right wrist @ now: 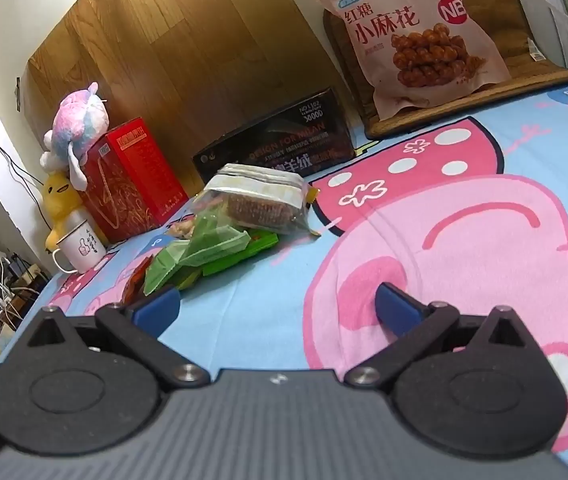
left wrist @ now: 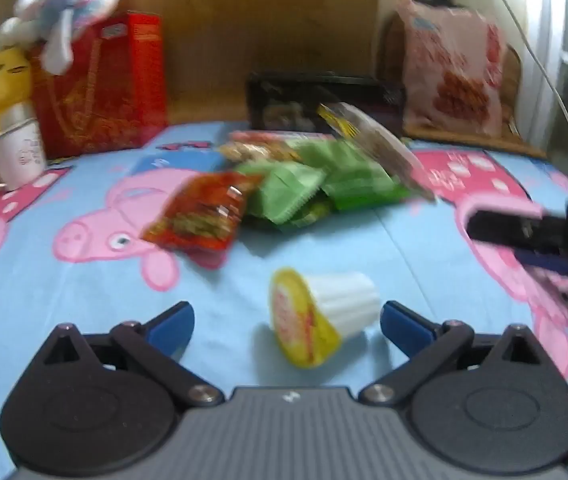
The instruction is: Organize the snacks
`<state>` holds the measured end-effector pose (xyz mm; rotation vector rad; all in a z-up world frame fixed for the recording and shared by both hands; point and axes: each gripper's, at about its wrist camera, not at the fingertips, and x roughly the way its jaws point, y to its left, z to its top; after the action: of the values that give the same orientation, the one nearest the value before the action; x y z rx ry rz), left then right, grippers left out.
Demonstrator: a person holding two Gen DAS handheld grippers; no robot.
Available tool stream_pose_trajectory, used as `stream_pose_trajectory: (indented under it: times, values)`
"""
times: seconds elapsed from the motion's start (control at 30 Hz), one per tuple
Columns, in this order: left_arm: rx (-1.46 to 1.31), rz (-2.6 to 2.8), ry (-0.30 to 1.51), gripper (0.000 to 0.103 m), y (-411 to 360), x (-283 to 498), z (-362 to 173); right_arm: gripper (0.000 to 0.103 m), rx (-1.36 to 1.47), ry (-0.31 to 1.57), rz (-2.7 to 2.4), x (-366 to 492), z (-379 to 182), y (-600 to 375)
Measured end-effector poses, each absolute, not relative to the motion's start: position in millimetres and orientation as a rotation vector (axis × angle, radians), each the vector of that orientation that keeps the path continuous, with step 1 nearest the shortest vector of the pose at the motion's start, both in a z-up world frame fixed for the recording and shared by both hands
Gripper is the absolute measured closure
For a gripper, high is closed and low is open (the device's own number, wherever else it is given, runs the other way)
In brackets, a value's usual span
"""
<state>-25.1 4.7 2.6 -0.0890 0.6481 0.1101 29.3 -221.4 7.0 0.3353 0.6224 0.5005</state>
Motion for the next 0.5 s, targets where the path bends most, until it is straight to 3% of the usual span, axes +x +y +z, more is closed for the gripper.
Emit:
stream_pose_trajectory:
  times: [0.27,0.5]
  values:
    - [-0.064,0.188,0.473,0.0,14,-14,34,0.0,0.276,0.551,0.464,24,15,-224]
    - [-0.045,0.259,0.367,0.0,12,2,23,0.0,0.103,0.367,0.409,30,25,-209]
